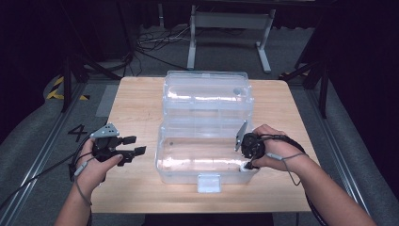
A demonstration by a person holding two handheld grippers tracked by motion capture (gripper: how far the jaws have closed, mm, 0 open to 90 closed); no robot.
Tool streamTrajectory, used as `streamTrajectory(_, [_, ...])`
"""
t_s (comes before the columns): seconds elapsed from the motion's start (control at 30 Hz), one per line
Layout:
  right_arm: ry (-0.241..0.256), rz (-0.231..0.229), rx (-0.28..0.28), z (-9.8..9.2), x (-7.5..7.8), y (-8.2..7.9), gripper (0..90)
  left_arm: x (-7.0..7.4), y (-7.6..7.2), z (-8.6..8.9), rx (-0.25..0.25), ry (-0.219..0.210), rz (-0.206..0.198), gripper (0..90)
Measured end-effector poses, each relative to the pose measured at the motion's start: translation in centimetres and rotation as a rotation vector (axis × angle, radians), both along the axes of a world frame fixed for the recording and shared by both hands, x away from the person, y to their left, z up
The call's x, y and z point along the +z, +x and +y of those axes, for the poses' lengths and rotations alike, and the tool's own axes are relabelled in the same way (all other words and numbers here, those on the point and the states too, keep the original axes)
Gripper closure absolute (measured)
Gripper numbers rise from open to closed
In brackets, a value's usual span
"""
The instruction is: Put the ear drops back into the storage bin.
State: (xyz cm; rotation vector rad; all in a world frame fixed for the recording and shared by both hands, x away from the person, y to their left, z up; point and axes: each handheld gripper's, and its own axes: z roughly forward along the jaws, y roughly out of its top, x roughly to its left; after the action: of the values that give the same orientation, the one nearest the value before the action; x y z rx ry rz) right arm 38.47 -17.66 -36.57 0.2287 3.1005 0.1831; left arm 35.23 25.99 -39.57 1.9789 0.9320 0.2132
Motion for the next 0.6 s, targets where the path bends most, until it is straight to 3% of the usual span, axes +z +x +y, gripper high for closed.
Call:
streamTrajectory(0.37, [0.090,-0.012,-0.040,-0.5,2.9,-1.3,56.8,0.1,0.7,-0.9,-0.024,-0.008,-0.005,37.5])
streamTrajectory(0.6, [0.142,-0.012,-0.040,-0.1,3.5,-2.4,56.7,0.2,0.7,-0.9,-0.024,-0.016,-0.007,38.1])
